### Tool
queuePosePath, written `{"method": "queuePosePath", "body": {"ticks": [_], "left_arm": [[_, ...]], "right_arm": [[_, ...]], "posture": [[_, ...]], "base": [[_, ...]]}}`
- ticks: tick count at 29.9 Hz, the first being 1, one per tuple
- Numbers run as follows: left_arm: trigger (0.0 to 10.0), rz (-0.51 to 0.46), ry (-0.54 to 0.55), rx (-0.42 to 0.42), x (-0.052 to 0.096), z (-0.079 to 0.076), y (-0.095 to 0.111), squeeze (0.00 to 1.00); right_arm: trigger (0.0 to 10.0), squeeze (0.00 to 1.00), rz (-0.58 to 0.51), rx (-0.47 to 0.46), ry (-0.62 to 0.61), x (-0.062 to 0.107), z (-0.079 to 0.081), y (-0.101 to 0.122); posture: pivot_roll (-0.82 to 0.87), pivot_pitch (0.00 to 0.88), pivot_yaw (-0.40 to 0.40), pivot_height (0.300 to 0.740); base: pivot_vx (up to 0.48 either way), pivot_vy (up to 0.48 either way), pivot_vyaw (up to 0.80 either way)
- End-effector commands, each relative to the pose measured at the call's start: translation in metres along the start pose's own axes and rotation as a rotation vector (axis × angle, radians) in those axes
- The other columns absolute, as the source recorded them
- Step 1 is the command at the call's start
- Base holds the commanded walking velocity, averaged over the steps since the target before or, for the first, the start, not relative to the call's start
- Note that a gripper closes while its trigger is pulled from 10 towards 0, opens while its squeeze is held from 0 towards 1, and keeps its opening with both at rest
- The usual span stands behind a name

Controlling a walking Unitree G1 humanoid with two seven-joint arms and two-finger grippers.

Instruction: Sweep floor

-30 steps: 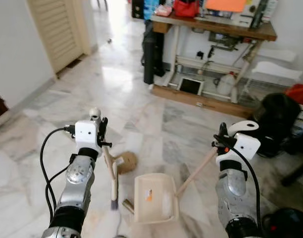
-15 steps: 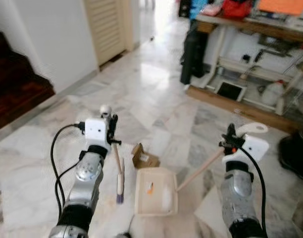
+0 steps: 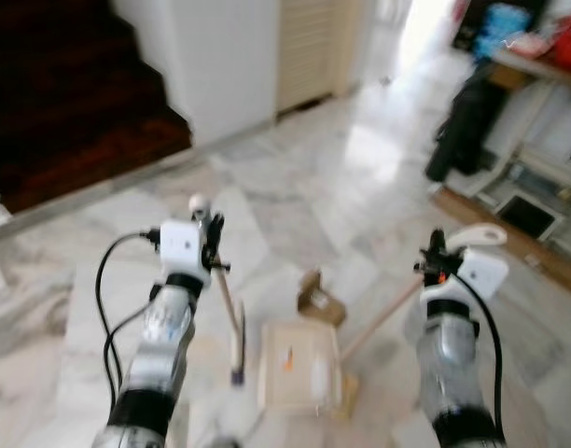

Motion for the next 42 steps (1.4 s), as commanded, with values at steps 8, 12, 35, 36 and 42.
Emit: {"method": "queuePosePath", "body": {"ticks": [8, 12, 35, 36, 42], "left_arm": [[10.0, -0.045, -0.028, -0.004, 0.0001, -0.0092, 0.0112, 0.00], [10.0, -0.049, -0.029, -0.001, -0.0004, -0.0096, 0.0127, 0.00], [10.0, -0.024, -0.018, 0.010, -0.0008, -0.0094, 0.0098, 0.00], [10.0, -0.025, -0.019, 0.011, -0.0010, -0.0094, 0.0099, 0.00], [10.0, -0.026, -0.015, 0.008, -0.0039, -0.0086, 0.0116, 0.00]], "right_arm": [[10.0, 0.00, -0.037, -0.009, -0.034, -0.0004, -0.0121, 0.0089], [10.0, 0.00, -0.032, -0.031, -0.042, -0.0003, -0.0134, 0.0083], [10.0, 0.00, -0.033, -0.045, -0.035, -0.0012, -0.0124, 0.0124], [10.0, 0.00, -0.033, -0.045, -0.035, -0.0013, -0.0125, 0.0125], [10.0, 0.00, -0.026, -0.084, -0.055, -0.0039, -0.0156, 0.0134]], "posture": [[0.12, 0.038, -0.079, 0.740], [0.12, 0.036, -0.082, 0.740], [0.10, 0.044, -0.085, 0.740], [0.10, 0.044, -0.085, 0.740], [0.11, 0.074, -0.085, 0.740]], "base": [[0.000, 0.000, 0.69], [0.000, 0.000, 0.31], [0.000, 0.151, 0.00], [0.000, 0.292, 0.00], [0.000, 0.292, 0.00]]}}
Point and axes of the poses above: a point about 5 cm out from each wrist's last joint towards the gripper, its own x axis pointing back from the gripper into the wrist, its own y axis along the axis of the wrist's last joint, z = x × y, the point moved 4 cm from there along -x, pointing out of the wrist towards the gripper, and after that the axes turned 3 degrees about x, right-handed, at the moved point
